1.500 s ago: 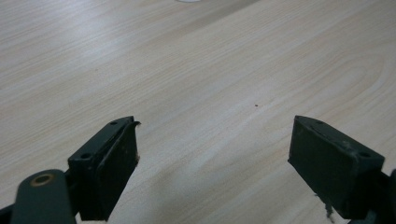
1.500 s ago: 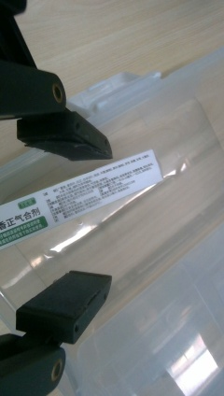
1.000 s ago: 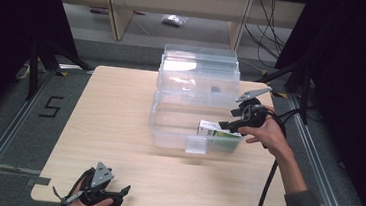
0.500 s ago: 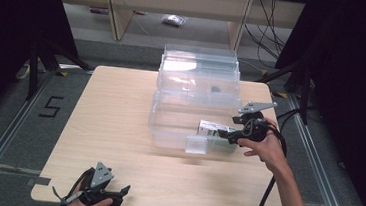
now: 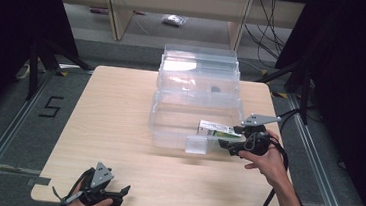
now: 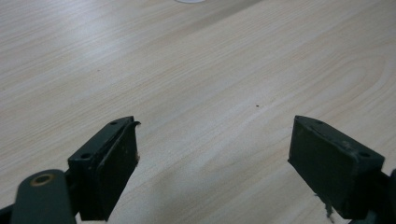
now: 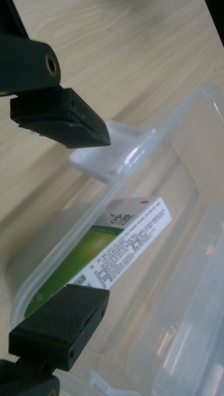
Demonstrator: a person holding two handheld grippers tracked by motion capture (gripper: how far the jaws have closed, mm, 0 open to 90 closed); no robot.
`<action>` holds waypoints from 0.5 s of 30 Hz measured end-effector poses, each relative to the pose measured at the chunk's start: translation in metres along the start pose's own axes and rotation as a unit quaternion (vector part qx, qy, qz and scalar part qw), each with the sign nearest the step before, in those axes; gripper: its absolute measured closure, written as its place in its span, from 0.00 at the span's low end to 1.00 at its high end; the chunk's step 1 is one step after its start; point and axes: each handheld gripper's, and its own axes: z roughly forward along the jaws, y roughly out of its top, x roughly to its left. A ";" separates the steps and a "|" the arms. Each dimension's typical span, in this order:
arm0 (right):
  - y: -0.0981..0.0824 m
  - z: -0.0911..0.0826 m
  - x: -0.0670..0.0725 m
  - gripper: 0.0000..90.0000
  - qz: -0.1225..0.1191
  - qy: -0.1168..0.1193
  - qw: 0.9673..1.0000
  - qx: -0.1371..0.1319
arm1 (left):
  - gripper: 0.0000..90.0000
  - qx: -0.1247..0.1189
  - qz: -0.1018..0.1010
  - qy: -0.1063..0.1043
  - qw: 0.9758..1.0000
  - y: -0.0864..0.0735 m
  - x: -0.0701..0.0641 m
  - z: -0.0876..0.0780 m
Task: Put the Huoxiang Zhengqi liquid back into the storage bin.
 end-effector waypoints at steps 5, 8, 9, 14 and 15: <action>-0.007 0.002 0.003 0.25 0.006 0.003 1.000 0.000 | 0.17 0.015 0.023 -0.004 1.000 0.001 0.002 -0.003; -0.009 0.002 0.007 0.25 0.008 0.003 1.000 0.003 | 0.17 0.016 0.021 -0.008 1.000 0.000 0.002 -0.003; -0.010 0.003 0.008 0.25 0.007 0.006 1.000 -0.002 | 0.17 0.016 0.022 -0.005 1.000 0.000 0.002 -0.003; -0.013 0.001 0.011 0.24 0.006 0.008 1.000 0.000 | 0.17 0.016 0.022 -0.005 1.000 0.000 0.002 -0.003; -0.014 0.001 0.013 0.23 0.008 0.012 1.000 -0.002 | 0.17 0.016 0.023 -0.005 1.000 0.001 0.002 -0.003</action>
